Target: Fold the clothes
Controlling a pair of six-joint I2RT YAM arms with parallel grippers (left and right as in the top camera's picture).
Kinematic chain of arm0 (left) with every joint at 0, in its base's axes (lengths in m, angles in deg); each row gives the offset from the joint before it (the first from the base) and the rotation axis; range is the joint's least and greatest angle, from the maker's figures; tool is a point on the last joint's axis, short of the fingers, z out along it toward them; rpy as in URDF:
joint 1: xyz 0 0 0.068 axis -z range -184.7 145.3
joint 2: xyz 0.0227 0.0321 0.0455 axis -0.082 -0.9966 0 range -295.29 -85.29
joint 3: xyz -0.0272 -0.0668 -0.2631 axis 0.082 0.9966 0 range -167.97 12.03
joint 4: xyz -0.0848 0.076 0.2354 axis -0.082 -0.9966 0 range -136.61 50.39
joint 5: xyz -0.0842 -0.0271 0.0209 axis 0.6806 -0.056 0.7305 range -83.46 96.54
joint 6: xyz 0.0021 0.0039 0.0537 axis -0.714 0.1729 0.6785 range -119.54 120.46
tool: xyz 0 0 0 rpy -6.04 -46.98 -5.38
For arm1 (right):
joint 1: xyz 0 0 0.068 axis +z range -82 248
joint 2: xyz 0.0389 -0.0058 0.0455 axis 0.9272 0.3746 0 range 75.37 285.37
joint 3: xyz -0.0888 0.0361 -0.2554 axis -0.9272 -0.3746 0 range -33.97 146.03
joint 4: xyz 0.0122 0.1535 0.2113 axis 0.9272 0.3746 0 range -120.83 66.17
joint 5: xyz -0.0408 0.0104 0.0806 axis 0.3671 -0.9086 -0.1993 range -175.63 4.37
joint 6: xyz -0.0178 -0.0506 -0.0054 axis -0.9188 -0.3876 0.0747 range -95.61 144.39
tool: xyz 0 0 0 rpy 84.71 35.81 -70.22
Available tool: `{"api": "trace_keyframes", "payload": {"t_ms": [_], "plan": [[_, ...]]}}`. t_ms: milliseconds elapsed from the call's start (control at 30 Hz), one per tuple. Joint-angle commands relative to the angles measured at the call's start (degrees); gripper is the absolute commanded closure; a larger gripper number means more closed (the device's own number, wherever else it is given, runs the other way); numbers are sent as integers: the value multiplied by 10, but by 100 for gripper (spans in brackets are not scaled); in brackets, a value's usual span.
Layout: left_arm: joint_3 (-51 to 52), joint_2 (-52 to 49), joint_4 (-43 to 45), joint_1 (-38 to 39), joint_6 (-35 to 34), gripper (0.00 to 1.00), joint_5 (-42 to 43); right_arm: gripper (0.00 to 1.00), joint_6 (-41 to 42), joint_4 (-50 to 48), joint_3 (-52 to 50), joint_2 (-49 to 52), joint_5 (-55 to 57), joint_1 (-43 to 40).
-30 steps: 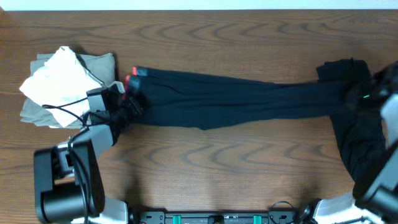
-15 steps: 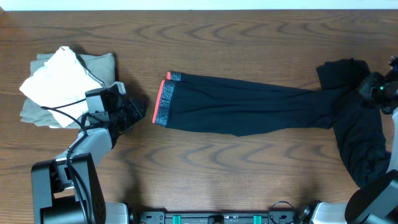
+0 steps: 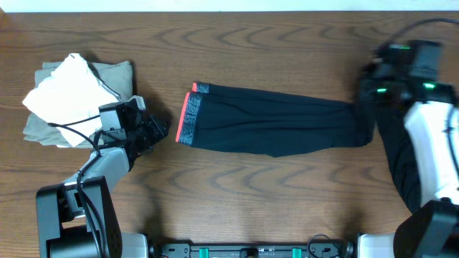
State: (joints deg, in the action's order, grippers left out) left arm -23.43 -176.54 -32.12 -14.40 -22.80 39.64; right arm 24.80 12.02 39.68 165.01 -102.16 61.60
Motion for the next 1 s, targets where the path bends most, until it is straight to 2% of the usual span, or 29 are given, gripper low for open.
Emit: {"api": "trace_keyframes", "payload": {"t_ms": [0,267,600,700,867,967], "plan": [[0,3,-2,-1,8,74,7,99,-31,21,-7,4,-15,83],[0,3,-5,-1,8,74,7,98,-30,31,-25,57,51,234],[0,3,-8,-1,8,74,7,99,-15,31,-25,132,55,265],[0,3,-8,-1,8,74,7,88,-21,30,-25,131,42,275],[0,3,-9,-1,8,74,7,84,-43,4,-25,131,-25,282],[0,3,-9,-1,8,74,7,70,-44,-14,-25,131,-57,282]]}}
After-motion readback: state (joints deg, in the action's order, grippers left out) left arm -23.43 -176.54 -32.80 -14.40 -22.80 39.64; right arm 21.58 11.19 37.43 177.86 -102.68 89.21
